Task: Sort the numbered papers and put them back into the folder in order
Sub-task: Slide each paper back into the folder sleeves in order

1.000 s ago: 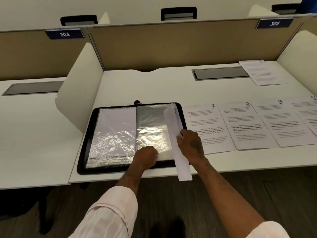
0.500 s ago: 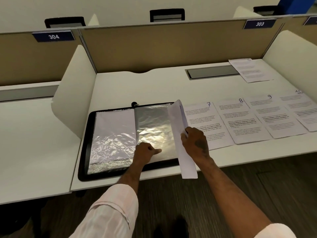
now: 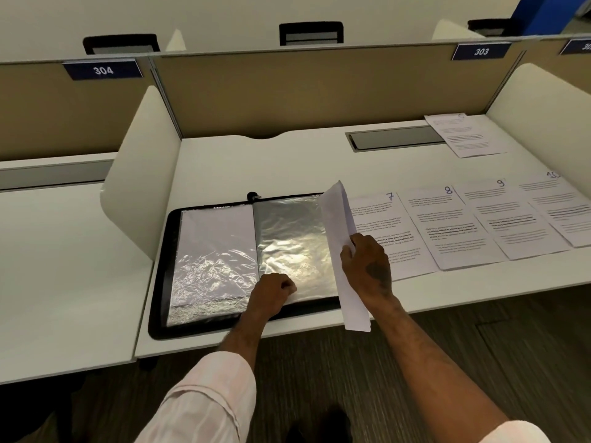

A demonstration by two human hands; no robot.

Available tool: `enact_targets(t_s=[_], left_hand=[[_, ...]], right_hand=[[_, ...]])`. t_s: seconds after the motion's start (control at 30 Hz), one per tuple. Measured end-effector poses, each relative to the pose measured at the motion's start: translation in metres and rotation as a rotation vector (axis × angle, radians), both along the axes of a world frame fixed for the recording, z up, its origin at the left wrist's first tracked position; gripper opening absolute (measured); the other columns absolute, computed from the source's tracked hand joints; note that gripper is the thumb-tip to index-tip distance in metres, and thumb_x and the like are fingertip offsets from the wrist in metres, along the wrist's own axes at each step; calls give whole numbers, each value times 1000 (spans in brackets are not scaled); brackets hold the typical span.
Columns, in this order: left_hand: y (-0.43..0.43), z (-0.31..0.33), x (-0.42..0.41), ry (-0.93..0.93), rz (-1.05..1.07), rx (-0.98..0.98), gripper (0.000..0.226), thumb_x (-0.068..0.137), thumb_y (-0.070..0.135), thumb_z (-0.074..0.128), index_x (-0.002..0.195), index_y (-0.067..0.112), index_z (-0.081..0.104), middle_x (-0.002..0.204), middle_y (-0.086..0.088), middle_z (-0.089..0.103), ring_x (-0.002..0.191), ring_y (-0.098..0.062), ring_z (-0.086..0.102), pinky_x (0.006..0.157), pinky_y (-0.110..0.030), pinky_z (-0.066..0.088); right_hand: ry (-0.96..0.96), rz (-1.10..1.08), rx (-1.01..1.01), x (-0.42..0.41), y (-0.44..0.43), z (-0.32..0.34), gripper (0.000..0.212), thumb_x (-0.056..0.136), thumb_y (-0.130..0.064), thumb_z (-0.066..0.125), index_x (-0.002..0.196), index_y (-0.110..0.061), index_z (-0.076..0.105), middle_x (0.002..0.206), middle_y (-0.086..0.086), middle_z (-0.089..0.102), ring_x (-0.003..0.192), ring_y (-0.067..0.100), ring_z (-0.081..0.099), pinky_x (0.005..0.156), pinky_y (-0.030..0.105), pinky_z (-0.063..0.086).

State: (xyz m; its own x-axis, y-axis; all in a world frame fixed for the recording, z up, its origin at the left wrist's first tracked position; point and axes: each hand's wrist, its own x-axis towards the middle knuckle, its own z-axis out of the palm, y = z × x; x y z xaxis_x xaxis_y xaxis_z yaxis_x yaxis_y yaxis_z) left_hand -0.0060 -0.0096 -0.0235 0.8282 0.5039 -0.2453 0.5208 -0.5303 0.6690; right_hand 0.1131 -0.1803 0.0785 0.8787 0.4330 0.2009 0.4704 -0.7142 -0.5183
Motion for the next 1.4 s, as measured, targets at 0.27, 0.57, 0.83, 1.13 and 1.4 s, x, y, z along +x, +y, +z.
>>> enact_targets(t_s=[0.27,0.57,0.83,1.13,1.4], left_hand=[[-2,-4,10,-68,103,-62,28,77,42,80,71,17,69,71,4,67,68,-11,62,66,-28,47],[0,-5,-1,30,-98,107,23,89,13,58,103,23,73,100,0,67,95,-16,62,86,-31,50],[-12,-7,2,81,-198,260,23,95,27,55,112,26,71,108,-2,60,105,-21,59,82,-34,47],[-9,0,8,42,-29,118,23,96,22,57,91,8,74,96,-12,68,88,-27,64,71,-30,46],[-5,8,7,20,148,79,23,94,16,48,94,11,71,105,-12,71,96,-29,65,76,-29,48]], right_hand=[[-26,-22,-1,2,-16,-3,26,98,-27,52,112,-7,59,106,11,64,94,25,62,83,32,50],[-42,-4,48,-3,-15,-3,25,95,-24,56,114,-7,60,104,10,65,94,25,63,84,33,51],[-59,187,27,-38,-9,-9,27,96,-19,53,122,-11,59,113,7,59,95,22,61,79,28,50],[-130,432,-194,-89,-19,-39,49,82,-10,69,128,-14,55,114,2,61,79,16,65,62,23,55],[-128,525,-337,-103,-47,-54,59,62,-13,86,116,-14,61,113,3,64,78,15,68,60,25,59]])
